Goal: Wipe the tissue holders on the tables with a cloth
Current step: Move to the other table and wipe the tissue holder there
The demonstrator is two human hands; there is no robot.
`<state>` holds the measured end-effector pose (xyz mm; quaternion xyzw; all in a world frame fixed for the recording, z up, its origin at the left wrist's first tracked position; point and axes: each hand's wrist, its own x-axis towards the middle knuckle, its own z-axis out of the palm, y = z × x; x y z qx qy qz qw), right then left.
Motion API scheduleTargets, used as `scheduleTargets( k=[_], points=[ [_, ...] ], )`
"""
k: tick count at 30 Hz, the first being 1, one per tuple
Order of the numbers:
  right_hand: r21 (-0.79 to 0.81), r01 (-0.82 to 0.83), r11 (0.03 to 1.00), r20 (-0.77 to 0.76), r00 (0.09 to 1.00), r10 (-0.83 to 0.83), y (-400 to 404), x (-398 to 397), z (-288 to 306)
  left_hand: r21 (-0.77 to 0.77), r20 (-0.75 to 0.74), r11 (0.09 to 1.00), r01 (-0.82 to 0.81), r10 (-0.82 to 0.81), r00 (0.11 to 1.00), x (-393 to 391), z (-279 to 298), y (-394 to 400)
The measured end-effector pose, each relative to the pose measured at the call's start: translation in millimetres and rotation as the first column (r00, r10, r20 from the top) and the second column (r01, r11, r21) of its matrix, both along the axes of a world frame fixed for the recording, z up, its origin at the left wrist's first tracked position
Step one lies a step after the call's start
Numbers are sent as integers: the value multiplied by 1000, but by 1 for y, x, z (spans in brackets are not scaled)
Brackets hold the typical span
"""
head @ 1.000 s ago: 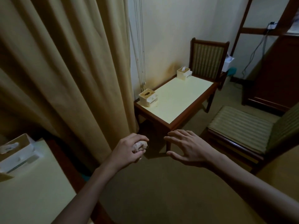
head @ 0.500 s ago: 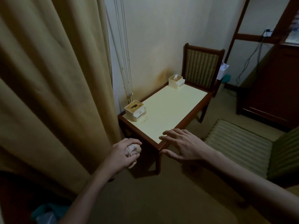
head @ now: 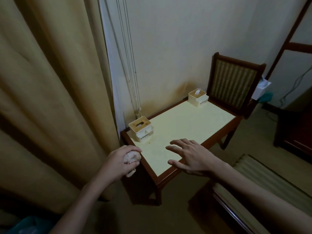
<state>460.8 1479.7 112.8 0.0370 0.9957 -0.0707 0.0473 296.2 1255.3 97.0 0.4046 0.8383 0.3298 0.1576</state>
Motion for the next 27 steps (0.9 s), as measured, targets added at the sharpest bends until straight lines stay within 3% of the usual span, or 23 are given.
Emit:
scheduleTargets(
  k=[11, 27],
  points=[
    [9, -119, 993, 6, 993, 119, 157, -32, 5, 66, 102, 973, -221, 214, 971, 13, 1, 125],
    [15, -173, 985, -17, 985, 174, 242, -114, -8, 105, 123, 959, -263, 250, 960, -64, 6, 211]
  ],
)
